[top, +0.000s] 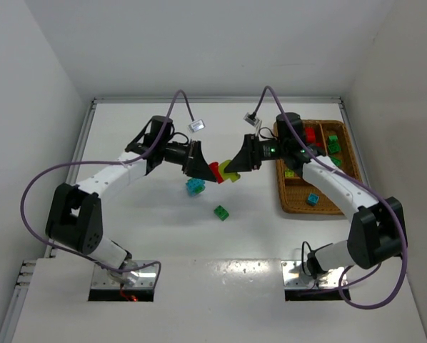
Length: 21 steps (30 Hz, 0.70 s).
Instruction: Sort the legos into containers by color
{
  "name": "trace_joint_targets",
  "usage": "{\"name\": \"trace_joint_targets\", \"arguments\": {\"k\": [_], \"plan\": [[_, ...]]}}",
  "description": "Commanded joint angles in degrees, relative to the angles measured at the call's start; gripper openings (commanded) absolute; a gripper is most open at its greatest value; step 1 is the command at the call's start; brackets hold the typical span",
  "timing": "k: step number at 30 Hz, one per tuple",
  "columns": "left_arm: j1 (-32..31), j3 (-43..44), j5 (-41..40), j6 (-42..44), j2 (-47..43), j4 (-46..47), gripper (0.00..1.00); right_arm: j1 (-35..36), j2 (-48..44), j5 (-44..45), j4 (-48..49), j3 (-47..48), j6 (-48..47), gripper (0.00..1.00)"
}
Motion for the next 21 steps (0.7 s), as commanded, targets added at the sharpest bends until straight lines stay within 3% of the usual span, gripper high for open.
{"name": "trace_joint_targets", "arguments": {"k": [1,12,21], "plan": [[-0.8,2.9,2.4,0.1,1.0,3.3,0.95,1.3,-0.2,-1.7,4.5,2.4,0.6,0.26],[-2.1,4.1,2.4,-1.5,2.1,4.3,0.69,3.7,2.1,-1.2,4.4,3.4,0.6,0.26],[-2.1,4.7,1.9,-2.0,2.1,4.8,0.16,2.6,2.1,-1.2,3.2,3.4,0.1,0.26]]}}
